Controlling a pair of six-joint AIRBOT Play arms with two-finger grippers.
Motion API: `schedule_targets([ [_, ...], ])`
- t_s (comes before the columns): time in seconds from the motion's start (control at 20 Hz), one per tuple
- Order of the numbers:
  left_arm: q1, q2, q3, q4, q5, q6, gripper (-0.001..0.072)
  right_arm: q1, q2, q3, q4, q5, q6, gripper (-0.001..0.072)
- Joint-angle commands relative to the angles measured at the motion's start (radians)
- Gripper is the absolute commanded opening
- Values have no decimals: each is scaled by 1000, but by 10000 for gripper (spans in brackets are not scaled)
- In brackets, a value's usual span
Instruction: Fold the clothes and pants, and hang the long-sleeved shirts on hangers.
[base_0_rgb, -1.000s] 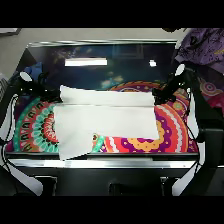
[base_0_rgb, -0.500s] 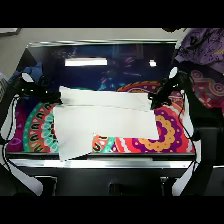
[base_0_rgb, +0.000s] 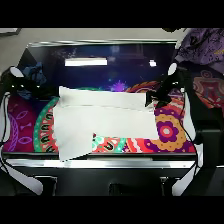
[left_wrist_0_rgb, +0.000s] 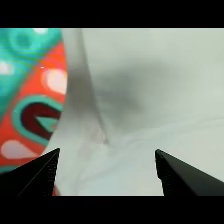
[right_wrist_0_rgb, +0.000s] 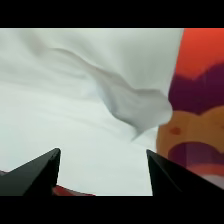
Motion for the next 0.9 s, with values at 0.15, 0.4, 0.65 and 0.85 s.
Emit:
schedule_targets([
  [0.15,328,310,-377,-97,-12,-20,680,-265,285,-257,166,-38,-114,615],
  [0.4,533,600,-992,-274,148,87,680,-333,539,-801,219,-260,-187,614],
  [0.65,495,650,-1250,-328,191,171,671,-334,602,-977,293,-324,-199,613],
  [0.85,403,650,-1283,-328,229,177,664,-334,604,-976,316,-333,-198,613],
])
